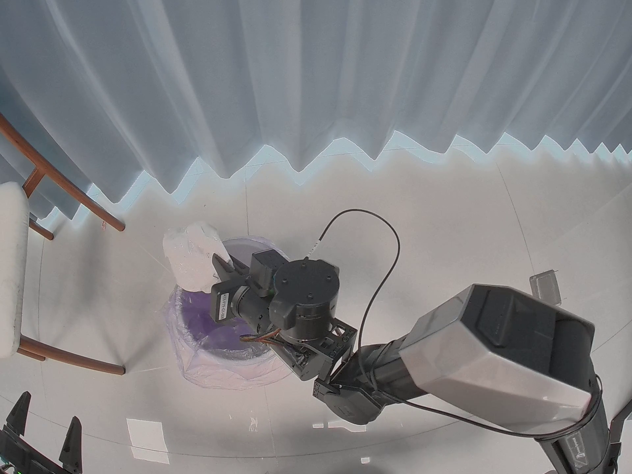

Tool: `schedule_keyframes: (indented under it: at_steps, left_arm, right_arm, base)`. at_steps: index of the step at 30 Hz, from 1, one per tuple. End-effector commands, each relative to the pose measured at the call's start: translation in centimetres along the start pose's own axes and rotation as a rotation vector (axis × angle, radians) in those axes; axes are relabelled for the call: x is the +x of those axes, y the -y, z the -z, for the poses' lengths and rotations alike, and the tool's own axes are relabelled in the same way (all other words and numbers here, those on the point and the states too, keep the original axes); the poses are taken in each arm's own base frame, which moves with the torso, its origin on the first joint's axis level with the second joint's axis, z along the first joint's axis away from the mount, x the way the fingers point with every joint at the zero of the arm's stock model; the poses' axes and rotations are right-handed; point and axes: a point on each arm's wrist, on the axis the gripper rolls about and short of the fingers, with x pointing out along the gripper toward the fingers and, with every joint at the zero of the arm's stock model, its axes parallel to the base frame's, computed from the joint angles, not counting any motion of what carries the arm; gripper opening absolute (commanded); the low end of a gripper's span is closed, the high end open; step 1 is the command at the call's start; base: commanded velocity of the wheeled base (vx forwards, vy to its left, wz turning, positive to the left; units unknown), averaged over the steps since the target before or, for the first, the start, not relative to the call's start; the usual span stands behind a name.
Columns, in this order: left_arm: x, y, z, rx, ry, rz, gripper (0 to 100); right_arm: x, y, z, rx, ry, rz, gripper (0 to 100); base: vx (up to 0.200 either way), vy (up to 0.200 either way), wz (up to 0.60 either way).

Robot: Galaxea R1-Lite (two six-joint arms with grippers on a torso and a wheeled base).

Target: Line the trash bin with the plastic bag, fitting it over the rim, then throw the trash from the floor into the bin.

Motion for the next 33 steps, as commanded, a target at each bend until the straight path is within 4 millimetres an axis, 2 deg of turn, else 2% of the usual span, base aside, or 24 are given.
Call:
schedule_keyframes:
  at_steps: [1,3,10,15,20,33]
  left_arm:
    - [-0.1,0.0,0.0,-0.001,0.013,-0.002,100]
    - [-0.1,0.0,0.0,-0.001,0.013,0.0,100]
    - [-0.1,0.0,0.0,-0.001,0.013,-0.002,100]
    - [-0.1,0.0,0.0,-0.002,0.013,-0.002,100]
    - [-0.1,0.0,0.0,-0.002,0.013,-0.002,100]
    - [-0.1,0.0,0.0,-0.002,0.013,-0.002,100]
  right_arm:
    - [0.8,0.9,2.4,-0.006,-0.021,0.016,0]
    - [0.8,1.1,2.7,-0.007,-0.025,0.02,0]
    - [1.0,3.1,5.8,-0.01,-0.034,0.049,0]
    - [1.0,3.8,7.0,-0.012,-0.038,0.059,0]
    - [1.1,5.4,8.6,-0.011,-0.045,0.086,0]
    - [1.1,6.1,9.6,-0.004,-0.049,0.096,0]
  base:
    - [0.0,0.0,0.0]
    - [0.0,0.0,0.0]
    - [0.0,0.0,0.0]
    - [0.0,0.0,0.0]
    - [0.0,0.0,0.0]
    - [0.0,0.0,0.0]
